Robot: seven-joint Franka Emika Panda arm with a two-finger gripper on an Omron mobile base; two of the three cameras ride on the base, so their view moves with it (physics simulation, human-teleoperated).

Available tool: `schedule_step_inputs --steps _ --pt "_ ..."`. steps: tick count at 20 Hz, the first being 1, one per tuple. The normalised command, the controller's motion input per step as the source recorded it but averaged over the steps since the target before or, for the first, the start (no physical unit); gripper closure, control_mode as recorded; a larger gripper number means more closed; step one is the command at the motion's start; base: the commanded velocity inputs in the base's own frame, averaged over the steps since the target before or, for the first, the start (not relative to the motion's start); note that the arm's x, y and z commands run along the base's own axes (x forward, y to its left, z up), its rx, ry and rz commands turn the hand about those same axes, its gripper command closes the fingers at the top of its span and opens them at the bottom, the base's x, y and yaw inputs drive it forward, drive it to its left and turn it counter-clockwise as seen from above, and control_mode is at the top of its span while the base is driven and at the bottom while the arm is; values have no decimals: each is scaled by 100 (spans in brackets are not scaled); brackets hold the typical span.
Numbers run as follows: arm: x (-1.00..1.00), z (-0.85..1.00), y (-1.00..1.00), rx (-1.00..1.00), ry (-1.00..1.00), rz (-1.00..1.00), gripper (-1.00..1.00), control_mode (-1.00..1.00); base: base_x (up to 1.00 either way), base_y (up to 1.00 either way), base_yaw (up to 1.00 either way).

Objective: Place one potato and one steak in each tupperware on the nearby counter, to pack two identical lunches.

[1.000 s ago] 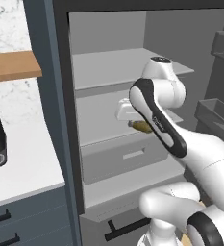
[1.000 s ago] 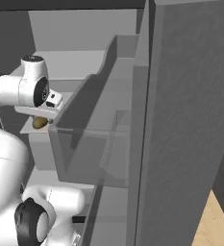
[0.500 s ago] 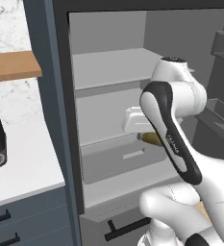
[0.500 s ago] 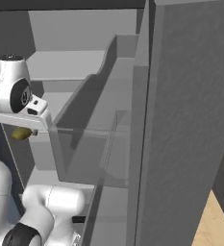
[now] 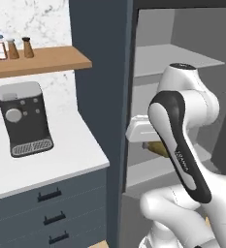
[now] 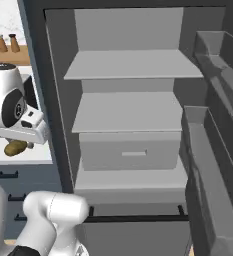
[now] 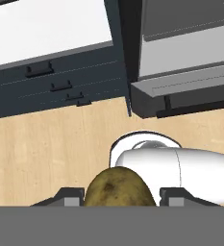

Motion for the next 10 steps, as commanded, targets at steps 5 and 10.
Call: schedule_step_inputs --steps 5,10 --pt "0 0 0 0 0 0 100 100 -8 100 9" --pt "0 0 0 0 0 0 100 100 -1 100 8"
